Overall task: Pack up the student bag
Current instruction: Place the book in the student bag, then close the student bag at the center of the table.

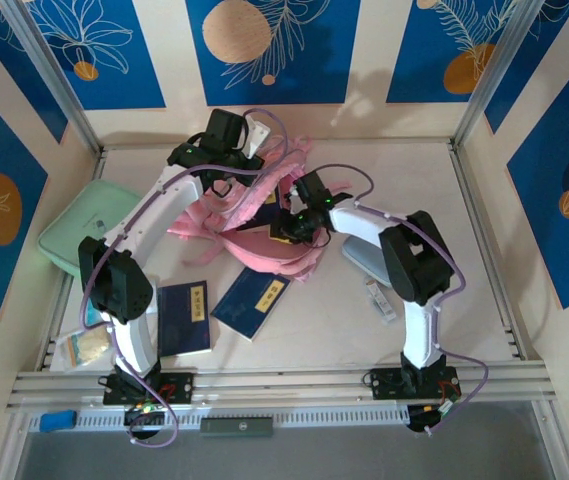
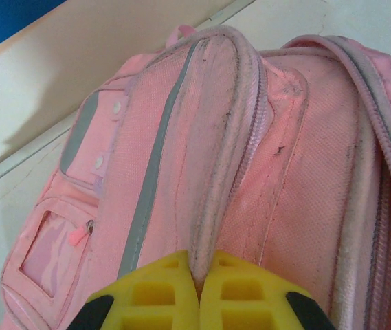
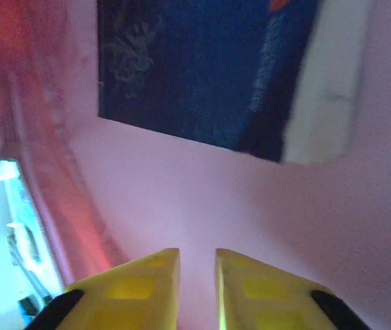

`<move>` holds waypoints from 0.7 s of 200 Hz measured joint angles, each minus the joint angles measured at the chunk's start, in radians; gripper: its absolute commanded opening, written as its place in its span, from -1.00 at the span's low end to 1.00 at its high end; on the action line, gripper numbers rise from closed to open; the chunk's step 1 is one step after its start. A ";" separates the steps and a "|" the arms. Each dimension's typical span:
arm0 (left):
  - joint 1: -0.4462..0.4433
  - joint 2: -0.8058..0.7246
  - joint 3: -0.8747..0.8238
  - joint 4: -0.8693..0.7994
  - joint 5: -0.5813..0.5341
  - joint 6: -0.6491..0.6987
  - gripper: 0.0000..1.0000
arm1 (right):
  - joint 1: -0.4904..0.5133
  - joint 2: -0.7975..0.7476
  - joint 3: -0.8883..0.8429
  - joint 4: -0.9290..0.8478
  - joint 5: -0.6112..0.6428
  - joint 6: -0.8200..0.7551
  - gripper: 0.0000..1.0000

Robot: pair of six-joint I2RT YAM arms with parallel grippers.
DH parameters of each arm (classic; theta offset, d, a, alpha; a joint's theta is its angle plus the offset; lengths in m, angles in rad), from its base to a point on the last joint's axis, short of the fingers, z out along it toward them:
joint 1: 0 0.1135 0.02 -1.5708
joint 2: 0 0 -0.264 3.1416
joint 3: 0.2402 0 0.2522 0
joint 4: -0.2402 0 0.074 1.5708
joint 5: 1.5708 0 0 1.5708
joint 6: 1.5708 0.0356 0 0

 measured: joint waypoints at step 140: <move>0.002 -0.011 -0.045 0.038 0.016 -0.059 -1.00 | -0.131 0.071 0.105 0.095 0.103 -0.020 -0.71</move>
